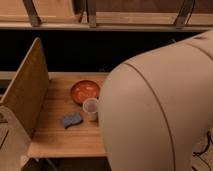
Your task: Place the bottle in the ceramic bowl
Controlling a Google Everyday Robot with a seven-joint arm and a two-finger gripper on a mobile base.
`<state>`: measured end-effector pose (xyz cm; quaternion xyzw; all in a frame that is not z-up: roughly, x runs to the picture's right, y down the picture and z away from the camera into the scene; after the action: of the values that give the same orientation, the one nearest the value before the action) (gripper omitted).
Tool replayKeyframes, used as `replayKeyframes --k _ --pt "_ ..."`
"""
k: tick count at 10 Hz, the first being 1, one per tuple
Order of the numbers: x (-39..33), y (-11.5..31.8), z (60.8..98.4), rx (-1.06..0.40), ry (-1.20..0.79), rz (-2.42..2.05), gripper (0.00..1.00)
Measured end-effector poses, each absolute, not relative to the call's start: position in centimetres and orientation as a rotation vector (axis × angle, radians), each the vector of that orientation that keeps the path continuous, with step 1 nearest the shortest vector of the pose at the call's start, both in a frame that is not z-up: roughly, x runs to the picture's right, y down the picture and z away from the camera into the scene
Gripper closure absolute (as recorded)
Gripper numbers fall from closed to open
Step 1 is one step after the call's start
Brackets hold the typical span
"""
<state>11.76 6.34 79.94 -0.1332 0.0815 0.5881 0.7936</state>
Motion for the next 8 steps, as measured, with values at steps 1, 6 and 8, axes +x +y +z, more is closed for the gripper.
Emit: replayKeyframes --k 1,6,8 --pt "11.3 7.4 80.9 -0.323 0.187 1.298 0.20" --pt "12.4 8.8 86.3 -0.409 0.267 1.400 0.20" --pt "12.4 8.7 88.0 -0.425 0.296 1.395 0.20"
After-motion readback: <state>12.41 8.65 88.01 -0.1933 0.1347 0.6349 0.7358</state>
